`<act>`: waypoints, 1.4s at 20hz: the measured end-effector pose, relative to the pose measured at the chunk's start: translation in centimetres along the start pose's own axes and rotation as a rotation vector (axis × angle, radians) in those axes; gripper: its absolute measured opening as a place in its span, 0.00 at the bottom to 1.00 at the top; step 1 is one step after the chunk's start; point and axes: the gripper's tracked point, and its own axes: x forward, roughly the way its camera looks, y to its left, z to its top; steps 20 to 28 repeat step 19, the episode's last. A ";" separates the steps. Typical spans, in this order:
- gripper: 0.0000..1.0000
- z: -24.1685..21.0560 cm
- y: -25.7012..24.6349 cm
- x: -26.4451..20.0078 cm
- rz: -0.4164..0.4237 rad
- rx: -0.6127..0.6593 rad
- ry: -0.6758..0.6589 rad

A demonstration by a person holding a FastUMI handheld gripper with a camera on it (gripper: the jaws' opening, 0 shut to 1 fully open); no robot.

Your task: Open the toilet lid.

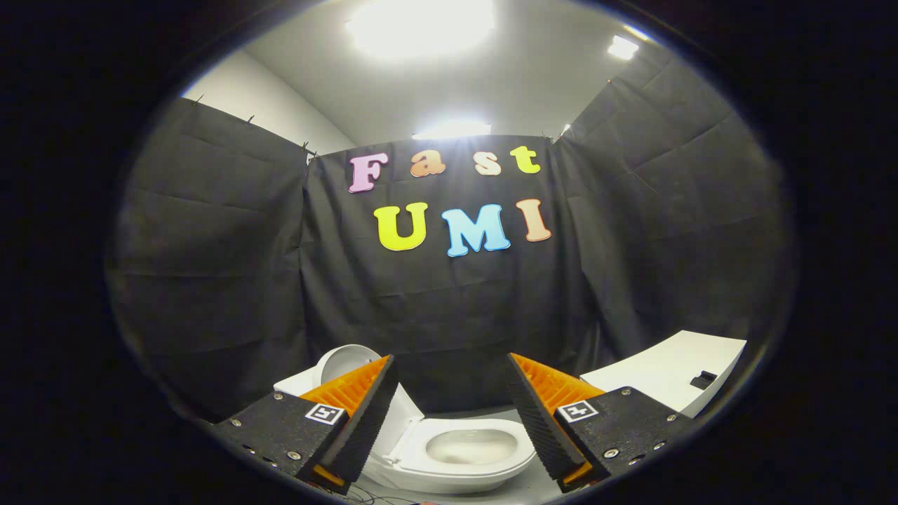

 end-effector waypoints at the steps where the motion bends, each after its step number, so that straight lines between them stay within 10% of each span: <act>1: 0.94 -0.1 0.0 0.0 -0.002 0.002 0.004; 28: 0.94 0.2 0.1 -0.5 0.009 0.050 0.009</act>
